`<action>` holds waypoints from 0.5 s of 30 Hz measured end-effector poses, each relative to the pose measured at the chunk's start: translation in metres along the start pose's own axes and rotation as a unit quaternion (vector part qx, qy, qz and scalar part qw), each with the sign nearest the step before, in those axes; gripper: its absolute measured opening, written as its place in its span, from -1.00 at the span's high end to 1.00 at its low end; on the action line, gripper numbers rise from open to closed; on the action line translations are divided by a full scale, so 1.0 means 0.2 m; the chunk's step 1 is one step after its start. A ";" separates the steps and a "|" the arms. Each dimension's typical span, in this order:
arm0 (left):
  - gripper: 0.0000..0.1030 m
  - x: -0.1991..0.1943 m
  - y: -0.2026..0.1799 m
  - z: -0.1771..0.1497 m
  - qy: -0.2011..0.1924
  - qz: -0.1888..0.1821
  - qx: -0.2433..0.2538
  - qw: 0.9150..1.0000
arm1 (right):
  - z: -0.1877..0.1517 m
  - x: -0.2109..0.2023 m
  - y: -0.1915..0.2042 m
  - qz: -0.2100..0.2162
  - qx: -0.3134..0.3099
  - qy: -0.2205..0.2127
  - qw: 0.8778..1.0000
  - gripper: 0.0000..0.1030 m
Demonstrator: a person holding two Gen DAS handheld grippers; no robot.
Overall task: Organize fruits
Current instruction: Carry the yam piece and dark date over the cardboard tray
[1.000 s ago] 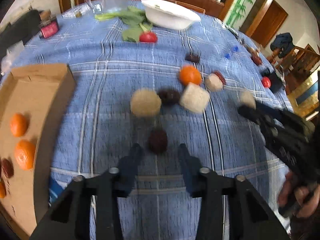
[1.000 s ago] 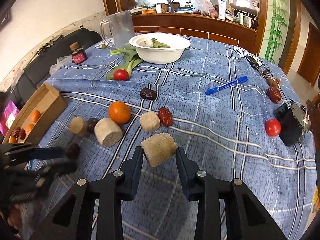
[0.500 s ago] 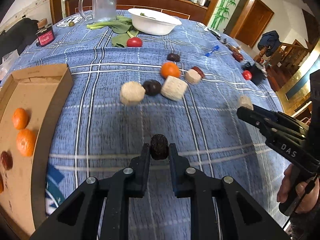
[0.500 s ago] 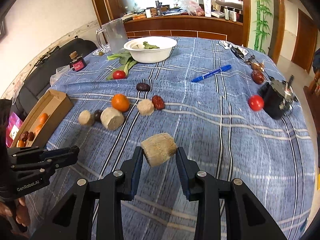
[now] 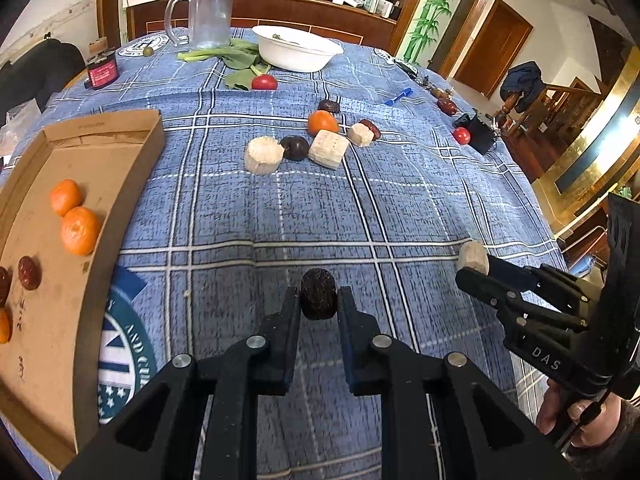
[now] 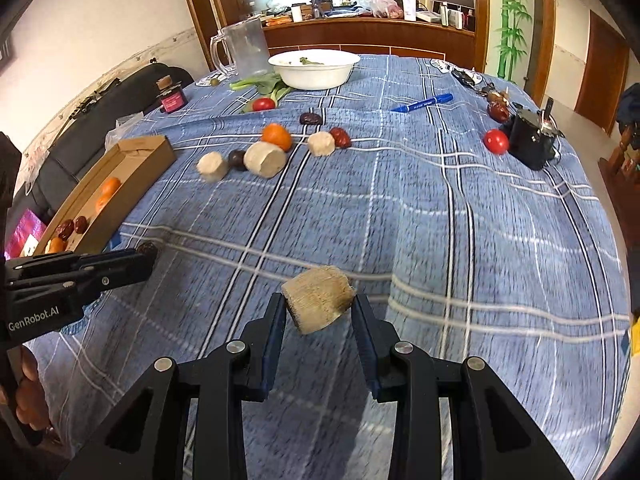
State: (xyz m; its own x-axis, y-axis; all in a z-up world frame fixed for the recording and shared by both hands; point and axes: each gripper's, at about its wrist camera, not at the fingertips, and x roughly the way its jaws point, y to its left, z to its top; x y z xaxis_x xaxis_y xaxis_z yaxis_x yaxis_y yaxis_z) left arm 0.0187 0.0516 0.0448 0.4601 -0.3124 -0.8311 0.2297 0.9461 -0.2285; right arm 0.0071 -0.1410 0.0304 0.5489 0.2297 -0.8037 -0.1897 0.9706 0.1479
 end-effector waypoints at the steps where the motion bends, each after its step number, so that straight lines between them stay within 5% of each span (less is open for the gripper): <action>1: 0.66 -0.01 0.00 -0.01 -0.002 -0.001 0.001 1.000 | -0.01 -0.01 0.01 -0.002 0.000 -0.001 1.000 0.29; 15: 0.66 -0.25 0.22 -0.03 -0.041 0.018 -0.034 0.998 | 0.04 -0.04 0.26 0.010 -0.031 -0.011 0.999 0.29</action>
State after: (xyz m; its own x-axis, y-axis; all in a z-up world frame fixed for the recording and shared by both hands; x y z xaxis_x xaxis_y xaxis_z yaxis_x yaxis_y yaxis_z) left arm 0.0002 0.1102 0.0723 0.5367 -0.2813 -0.7955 0.1548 0.9596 -0.2349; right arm -0.0011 -0.0910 0.0495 0.5630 0.2508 -0.7875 -0.2499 0.9599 0.1271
